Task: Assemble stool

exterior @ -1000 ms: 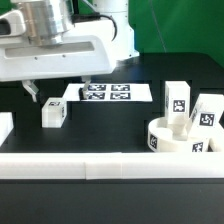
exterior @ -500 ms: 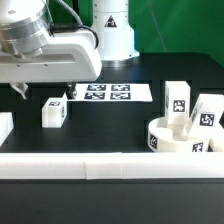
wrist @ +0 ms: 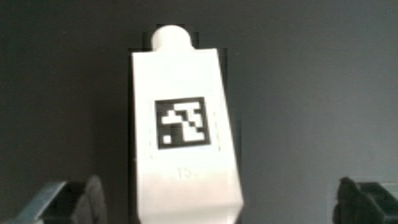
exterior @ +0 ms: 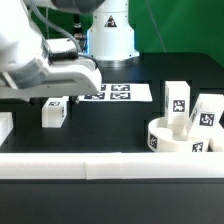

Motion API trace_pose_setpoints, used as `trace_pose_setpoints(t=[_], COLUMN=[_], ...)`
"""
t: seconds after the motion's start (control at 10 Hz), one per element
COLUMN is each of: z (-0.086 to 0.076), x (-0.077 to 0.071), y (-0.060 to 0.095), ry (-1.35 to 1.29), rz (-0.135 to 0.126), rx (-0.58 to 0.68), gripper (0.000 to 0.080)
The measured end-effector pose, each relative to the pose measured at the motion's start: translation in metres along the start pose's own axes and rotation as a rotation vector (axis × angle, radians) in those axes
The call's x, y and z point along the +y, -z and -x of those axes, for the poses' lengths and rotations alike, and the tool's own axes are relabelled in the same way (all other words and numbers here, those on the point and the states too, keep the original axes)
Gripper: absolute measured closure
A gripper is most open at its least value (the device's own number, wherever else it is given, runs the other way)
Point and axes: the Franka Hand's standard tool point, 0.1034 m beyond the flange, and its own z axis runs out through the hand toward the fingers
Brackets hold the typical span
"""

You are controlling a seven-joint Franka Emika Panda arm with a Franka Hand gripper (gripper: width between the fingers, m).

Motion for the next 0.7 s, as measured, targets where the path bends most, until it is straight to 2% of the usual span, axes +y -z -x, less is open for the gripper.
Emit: trace_pose_setpoints(t=[0.1,0.2,0.3,0.4,0.5,0.7], z=[-0.001,-0.006,-0.008,-0.012,-0.017,-0.017], x=[0.002,0.002,0.005,0.007,0.007,0.009], y=[-0.006,-0.004,-0.004,-0.009,-0.016,-0.018], ry=[-0.006,-0.004,0.026,0.067,0.087,0.1], rz=[-0.008,-0.003,0.035,0.112,0.152,0.155], rx=[-0.06,-0.056,-0.052,-0.053,-0.036,-0.041], gripper=[0.0151,0.0151,0.0151,0.0151,0.0151,0.0151])
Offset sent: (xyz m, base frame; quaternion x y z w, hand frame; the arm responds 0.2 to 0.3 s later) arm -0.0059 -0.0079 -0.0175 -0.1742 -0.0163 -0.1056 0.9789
